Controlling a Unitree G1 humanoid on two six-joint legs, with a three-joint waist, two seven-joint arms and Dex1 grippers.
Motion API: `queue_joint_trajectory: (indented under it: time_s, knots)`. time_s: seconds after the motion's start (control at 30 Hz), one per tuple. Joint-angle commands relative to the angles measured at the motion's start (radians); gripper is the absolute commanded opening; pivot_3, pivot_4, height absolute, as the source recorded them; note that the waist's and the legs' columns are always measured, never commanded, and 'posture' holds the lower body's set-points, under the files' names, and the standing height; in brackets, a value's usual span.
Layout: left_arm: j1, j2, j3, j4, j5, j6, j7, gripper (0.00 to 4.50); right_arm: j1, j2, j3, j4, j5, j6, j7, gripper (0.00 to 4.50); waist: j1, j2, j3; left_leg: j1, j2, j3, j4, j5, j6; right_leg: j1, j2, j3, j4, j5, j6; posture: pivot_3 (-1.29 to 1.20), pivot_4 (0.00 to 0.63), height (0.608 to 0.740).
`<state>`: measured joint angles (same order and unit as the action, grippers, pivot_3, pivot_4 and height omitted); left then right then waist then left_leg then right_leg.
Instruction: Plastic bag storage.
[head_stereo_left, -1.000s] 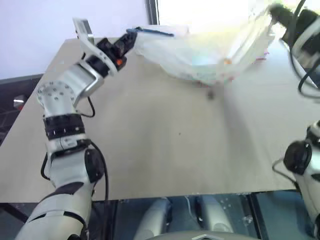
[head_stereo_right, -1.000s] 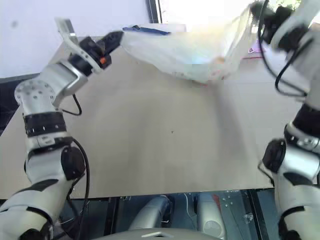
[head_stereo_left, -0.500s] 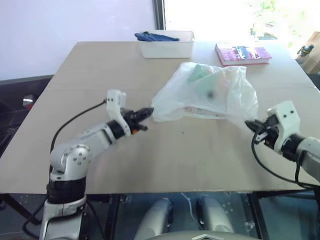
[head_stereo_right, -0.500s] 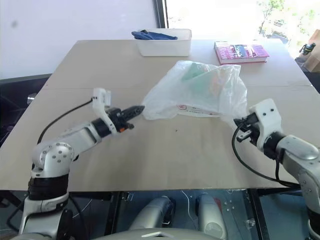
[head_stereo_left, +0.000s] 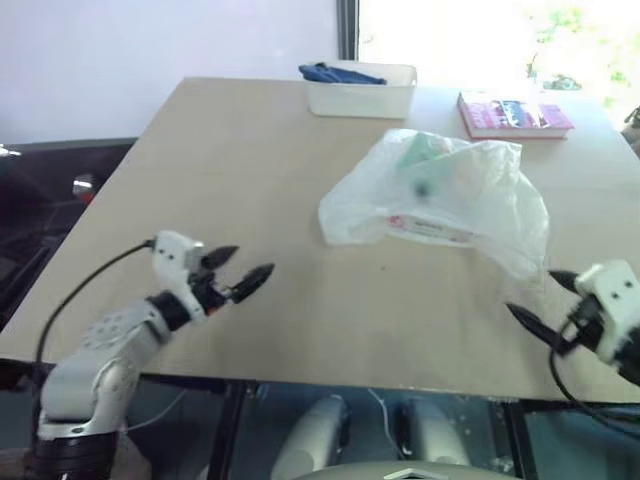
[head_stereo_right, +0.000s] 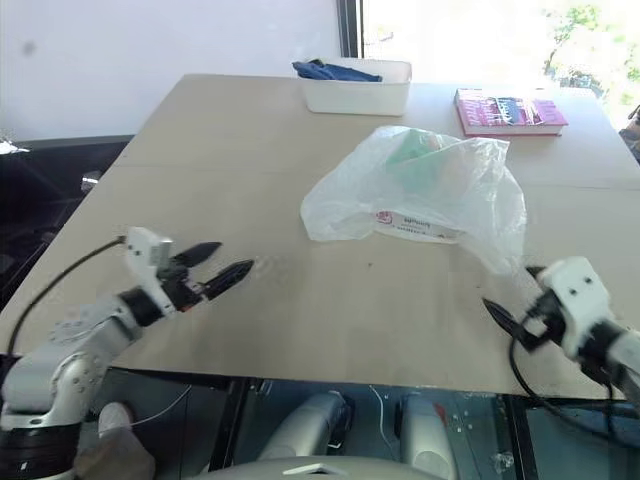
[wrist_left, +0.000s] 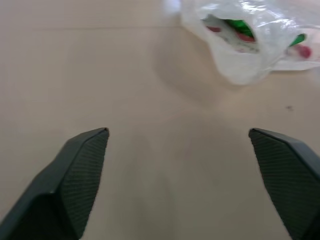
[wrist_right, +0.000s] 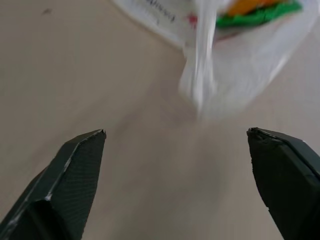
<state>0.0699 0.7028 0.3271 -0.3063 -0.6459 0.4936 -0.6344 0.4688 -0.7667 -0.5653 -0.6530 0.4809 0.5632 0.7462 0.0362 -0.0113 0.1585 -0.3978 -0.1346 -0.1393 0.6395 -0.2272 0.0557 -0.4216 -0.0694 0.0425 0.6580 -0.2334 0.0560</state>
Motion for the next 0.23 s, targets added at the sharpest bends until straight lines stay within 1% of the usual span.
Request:
queue_joint_trajectory:
  time_s: [0.03, 0.13, 0.23]
  knots:
    - [0.035, 0.009, 0.037, -0.047, 0.012, -0.033, -0.034, 4.47, 0.068, -0.018, -0.092, -0.002, -0.031, -0.078, 0.077, 4.50, 0.000, 0.000, 0.000, 0.001, 0.000, 0.000, 0.000, 0.000, 0.000, 0.001, 0.000, 0.000, 0.000, 0.000, 0.000, 0.00, 0.150, 0.740]
    - [0.068, 0.007, 0.022, -0.083, 0.016, -0.033, -0.052, 4.47, 0.034, -0.013, -0.091, 0.059, -0.042, -0.099, 0.061, 4.50, -0.001, -0.001, 0.000, 0.006, 0.001, 0.000, 0.000, -0.001, 0.001, 0.006, 0.000, -0.001, -0.002, -0.002, -0.001, 0.00, 0.150, 0.740]
    - [0.107, -0.001, 0.005, -0.125, 0.016, -0.035, -0.078, 4.47, 0.006, -0.023, -0.064, 0.126, -0.079, -0.143, 0.075, 4.50, -0.004, -0.001, 0.000, 0.006, 0.001, 0.002, 0.000, -0.001, 0.001, 0.007, -0.002, -0.002, -0.002, -0.004, -0.003, 0.00, 0.150, 0.740]
